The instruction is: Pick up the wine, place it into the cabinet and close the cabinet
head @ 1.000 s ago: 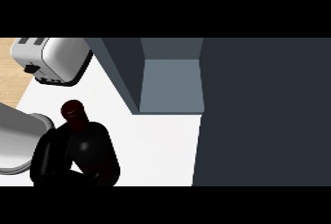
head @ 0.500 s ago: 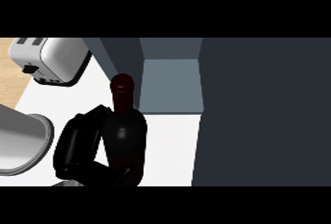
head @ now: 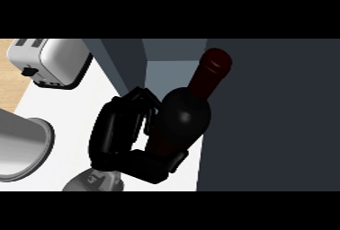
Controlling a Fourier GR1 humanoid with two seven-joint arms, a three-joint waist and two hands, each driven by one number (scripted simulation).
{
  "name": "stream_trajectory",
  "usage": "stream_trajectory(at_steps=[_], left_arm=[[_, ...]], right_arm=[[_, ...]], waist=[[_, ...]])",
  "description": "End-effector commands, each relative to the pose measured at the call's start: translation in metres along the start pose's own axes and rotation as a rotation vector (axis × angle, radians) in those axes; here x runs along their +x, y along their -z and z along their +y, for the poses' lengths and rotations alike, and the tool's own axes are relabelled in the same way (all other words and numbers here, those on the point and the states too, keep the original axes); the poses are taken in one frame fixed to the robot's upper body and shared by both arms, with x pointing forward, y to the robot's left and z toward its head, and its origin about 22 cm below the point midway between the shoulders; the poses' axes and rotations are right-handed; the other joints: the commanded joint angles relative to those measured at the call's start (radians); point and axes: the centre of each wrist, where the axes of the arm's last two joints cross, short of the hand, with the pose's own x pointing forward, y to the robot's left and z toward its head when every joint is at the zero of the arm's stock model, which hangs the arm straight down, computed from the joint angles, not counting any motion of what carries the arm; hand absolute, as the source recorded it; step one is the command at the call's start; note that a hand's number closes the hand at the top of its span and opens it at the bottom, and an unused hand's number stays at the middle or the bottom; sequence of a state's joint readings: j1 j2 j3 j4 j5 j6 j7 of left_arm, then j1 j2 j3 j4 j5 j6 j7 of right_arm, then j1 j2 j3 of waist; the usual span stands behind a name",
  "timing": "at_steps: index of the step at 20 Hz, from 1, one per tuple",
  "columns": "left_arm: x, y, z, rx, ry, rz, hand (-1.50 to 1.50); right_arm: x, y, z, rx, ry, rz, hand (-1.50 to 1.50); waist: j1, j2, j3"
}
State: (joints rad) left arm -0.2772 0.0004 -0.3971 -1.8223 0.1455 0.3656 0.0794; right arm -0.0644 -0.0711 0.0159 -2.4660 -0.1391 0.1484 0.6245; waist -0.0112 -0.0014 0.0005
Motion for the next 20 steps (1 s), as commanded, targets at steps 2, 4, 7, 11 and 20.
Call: stream_trajectory(at_steps=[2,4,7,11,20], left_arm=[[0.01,0.031,-0.026,0.027,0.036,-0.011,1.5],[0.005,0.035,-0.034,0.034,0.041,-0.012,1.5],[-0.004,0.03,-0.058,0.06,0.068,-0.021,1.5],[-0.018,0.045,-0.048,0.099,0.085,-0.023,1.5],[-0.023,0.041,-0.055,0.105,0.094,-0.019,1.5]], right_arm=[[0.014,-0.022,-0.002,0.039,0.063,-0.049,-1.5],[0.005,-0.009,0.008,0.038,0.057,-0.028,-1.5],[0.011,-0.025,-0.003,0.039,0.063,-0.035,-1.5],[0.015,-0.013,0.008,0.055,0.054,-0.055,-1.5],[0.018,-0.019,-0.004,0.059,0.04,-0.051,-1.5]], waist=[[-0.005,0.0,0.001],[0.001,0.001,0.0],[-0.013,0.0,0.0],[-0.006,0.002,-0.001],[-0.001,0.001,-0.001]])
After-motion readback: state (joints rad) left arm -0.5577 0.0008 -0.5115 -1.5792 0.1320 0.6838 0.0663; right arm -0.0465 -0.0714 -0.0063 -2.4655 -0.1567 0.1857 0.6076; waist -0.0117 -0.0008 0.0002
